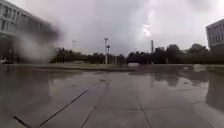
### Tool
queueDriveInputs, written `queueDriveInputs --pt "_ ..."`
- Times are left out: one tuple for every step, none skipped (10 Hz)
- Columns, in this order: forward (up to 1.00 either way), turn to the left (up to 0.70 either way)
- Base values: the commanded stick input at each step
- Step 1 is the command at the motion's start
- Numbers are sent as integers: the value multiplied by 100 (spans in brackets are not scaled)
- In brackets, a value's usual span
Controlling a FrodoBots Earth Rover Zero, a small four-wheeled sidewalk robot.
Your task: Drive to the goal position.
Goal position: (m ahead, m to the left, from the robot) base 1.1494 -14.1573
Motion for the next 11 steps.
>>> queueDriveInputs --pt "0 -70" --pt "0 -70" --pt "0 -70" --pt "0 -70" --pt "0 -70" --pt "0 -70" --pt "0 -70" --pt "0 -70" --pt "0 -70" --pt "0 -70" --pt "0 -70"
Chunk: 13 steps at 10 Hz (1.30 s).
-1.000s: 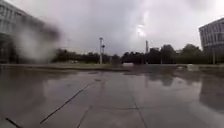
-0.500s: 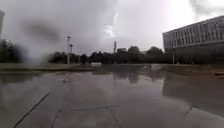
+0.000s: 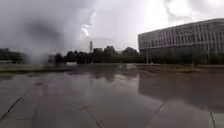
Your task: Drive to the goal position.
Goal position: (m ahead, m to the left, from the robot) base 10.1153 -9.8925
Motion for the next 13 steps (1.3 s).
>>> queueDriveInputs --pt "0 -70" --pt "0 -70" --pt "0 -70" --pt "0 -70" --pt "0 -70" --pt "0 -70" --pt "0 -70" --pt "0 -70" --pt "0 -70" --pt "0 -70" --pt "0 -70" --pt "0 -70" --pt "0 -70"
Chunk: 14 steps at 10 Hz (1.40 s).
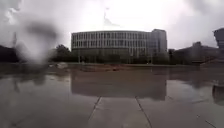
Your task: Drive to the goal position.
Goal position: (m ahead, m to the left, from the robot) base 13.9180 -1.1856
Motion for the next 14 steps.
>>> queueDriveInputs --pt "0 -70" --pt "0 -70" --pt "0 -57" --pt "4 0" --pt "22 0" --pt "49 0" --pt "65 0" --pt "70 0" --pt "70 0" --pt "70 0" --pt "70 0" --pt "70 0" --pt "70 0" --pt "70 0"
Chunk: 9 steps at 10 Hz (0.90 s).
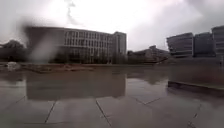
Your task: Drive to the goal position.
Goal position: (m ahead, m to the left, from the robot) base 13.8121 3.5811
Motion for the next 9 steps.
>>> queueDriveInputs --pt "70 -4" --pt "70 -27" --pt "70 -34" --pt "70 -28" --pt "70 0" --pt "70 0" --pt "70 0" --pt "70 0" --pt "70 0"
